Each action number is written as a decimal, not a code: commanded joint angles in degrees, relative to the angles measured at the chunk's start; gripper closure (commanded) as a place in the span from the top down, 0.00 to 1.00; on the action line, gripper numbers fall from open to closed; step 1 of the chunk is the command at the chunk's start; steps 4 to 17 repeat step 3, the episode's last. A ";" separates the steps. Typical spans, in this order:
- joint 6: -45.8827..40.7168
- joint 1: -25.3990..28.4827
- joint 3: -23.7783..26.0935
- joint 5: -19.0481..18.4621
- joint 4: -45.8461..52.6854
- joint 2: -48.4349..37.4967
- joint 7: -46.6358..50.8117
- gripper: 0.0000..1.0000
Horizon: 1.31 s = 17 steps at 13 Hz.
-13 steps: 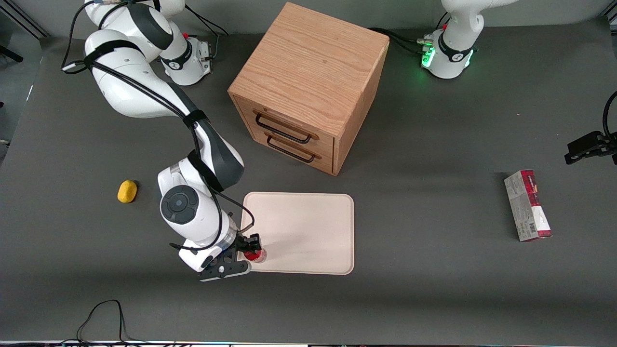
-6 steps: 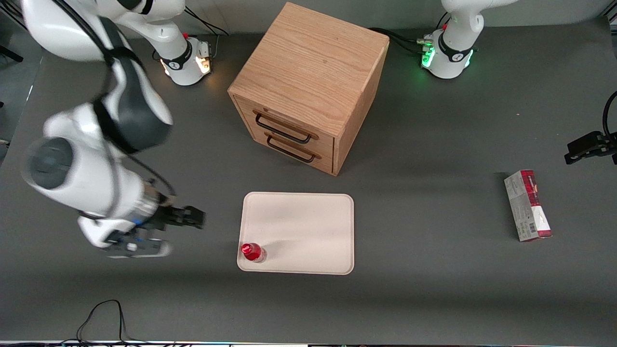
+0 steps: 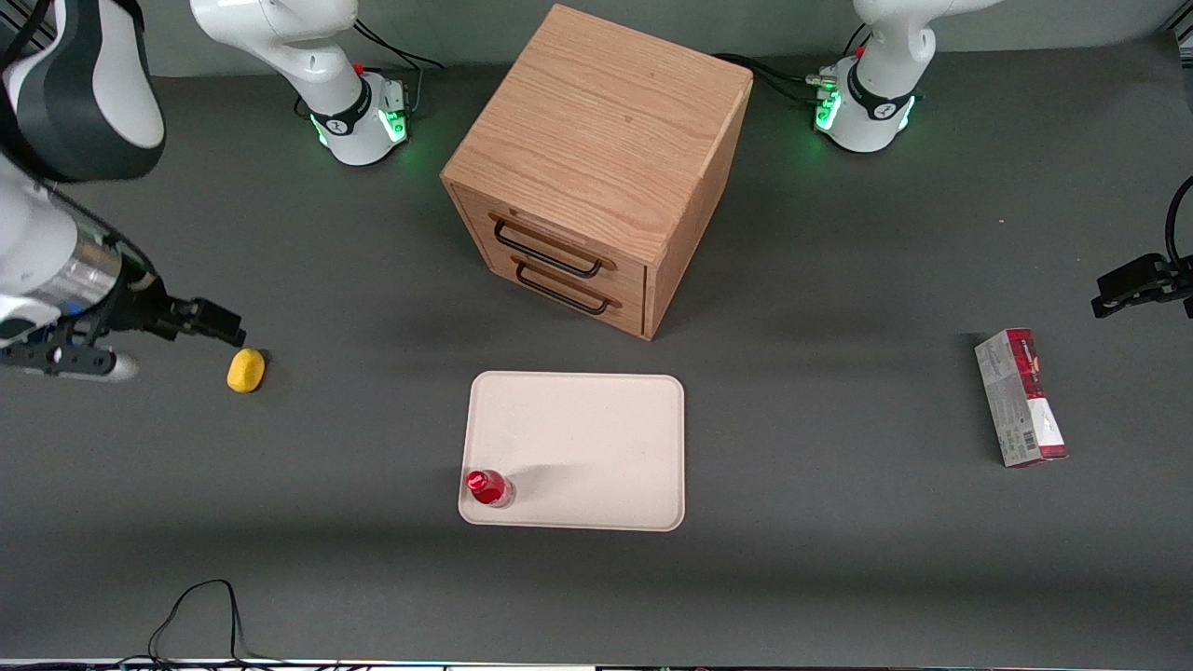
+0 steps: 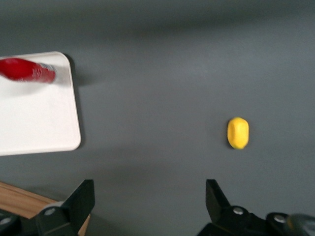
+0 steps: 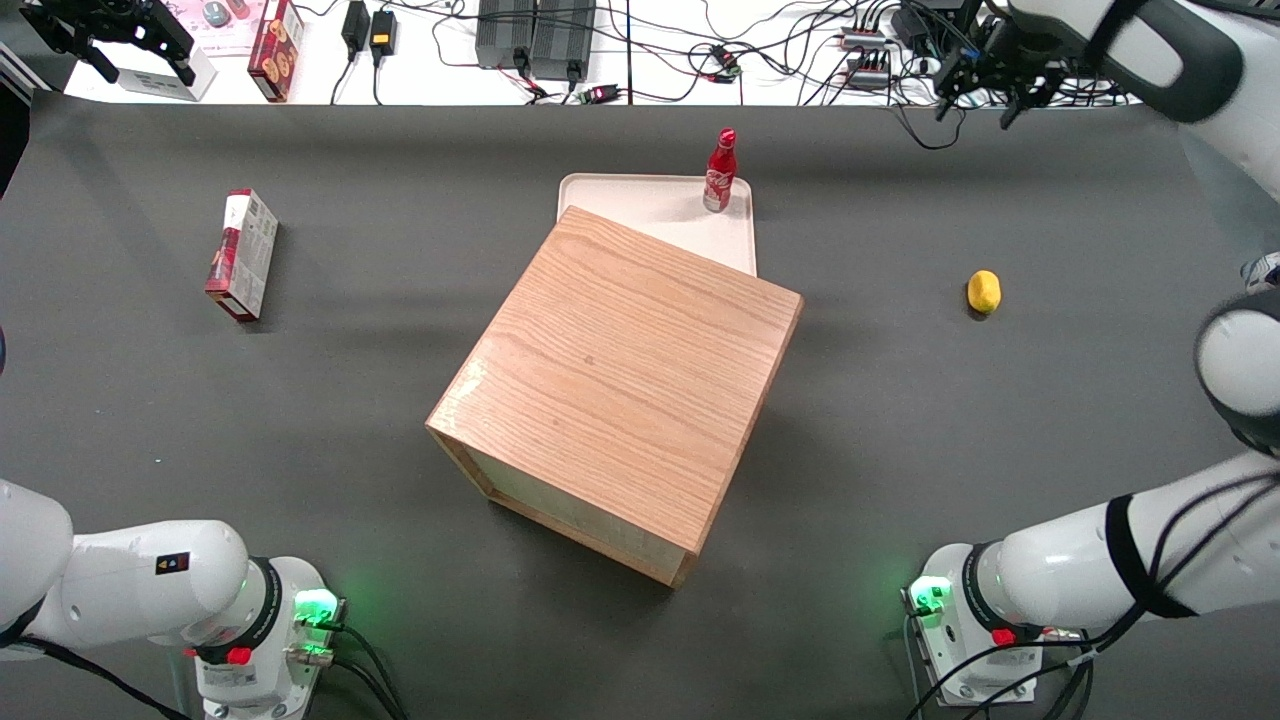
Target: Place coke bottle on tray
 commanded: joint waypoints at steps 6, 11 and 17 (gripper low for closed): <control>-1.00 0.57 -0.04 -1.54 0.50 -2.20 1.79 1.00; -1.00 0.57 -0.04 -1.54 0.50 -2.20 1.79 1.00; -1.00 0.57 -0.04 -1.54 0.50 -2.20 1.79 1.00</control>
